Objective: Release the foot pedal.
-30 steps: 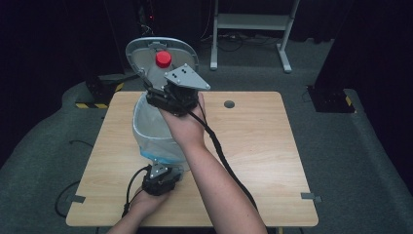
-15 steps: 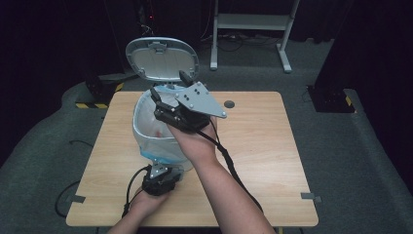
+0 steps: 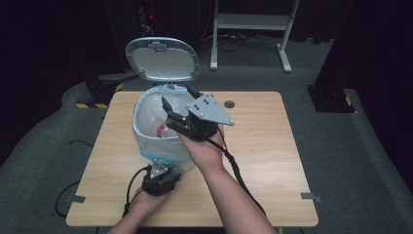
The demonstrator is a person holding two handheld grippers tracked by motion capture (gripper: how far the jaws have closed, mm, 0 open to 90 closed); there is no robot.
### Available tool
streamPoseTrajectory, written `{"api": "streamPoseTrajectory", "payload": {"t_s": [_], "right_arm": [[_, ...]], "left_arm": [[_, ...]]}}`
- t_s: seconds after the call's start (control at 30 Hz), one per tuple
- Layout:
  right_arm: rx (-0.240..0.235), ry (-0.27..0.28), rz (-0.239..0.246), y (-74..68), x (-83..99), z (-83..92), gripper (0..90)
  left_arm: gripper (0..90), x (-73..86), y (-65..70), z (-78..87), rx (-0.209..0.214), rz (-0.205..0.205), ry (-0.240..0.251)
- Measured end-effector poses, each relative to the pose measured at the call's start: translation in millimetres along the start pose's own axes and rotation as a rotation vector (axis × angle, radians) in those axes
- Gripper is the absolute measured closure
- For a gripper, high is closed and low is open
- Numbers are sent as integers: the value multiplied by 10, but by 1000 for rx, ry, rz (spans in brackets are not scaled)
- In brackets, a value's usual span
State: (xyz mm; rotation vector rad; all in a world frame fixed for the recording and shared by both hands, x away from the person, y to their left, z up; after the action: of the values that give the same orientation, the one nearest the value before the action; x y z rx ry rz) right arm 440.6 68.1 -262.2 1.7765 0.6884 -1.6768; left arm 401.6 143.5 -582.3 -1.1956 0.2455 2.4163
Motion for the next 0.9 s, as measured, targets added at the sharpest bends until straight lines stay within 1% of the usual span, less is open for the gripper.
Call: {"api": "streamPoseTrajectory", "payload": {"t_s": [0.1, 0.27, 0.43, 0.63, 0.73, 0.83, 0.9], "right_arm": [[1, -16, 1, 18, 72, 28, 293], [15, -44, 4, 63, 194, 102, 298], [35, -76, 23, 111, 335, 197, 305], [54, -105, 26, 185, 492, 324, 309], [66, -120, 31, 219, 596, 393, 310], [81, -140, 32, 269, 732, 469, 312], [88, -162, 28, 310, 843, 523, 313]], "left_arm": [[536, 0, 2, 1, 1, -1, 0], [536, 0, 1, 1, 1, -1, 0], [536, 0, 1, 0, -1, -2, 1], [536, 0, 7, 0, -2, 0, 2], [536, 0, 7, 1, -1, 0, 3], [536, -2, 6, 0, -2, -2, 4], [536, 5, 6, 2, -1, -1, -2]]}}
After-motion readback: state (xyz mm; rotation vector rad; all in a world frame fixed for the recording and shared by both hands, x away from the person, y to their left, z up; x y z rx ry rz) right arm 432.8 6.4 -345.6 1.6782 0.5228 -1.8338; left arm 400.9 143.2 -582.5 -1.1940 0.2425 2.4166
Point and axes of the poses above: each handheld gripper's, and its own axes: z roughly backward along the jaws, x roughly out of its underside, y roughly to its right, the point moved 10 cm from there along -z, roughly forward along the jaws, and after that the axes turned 7 degrees about -x, right-handed, at the moved point
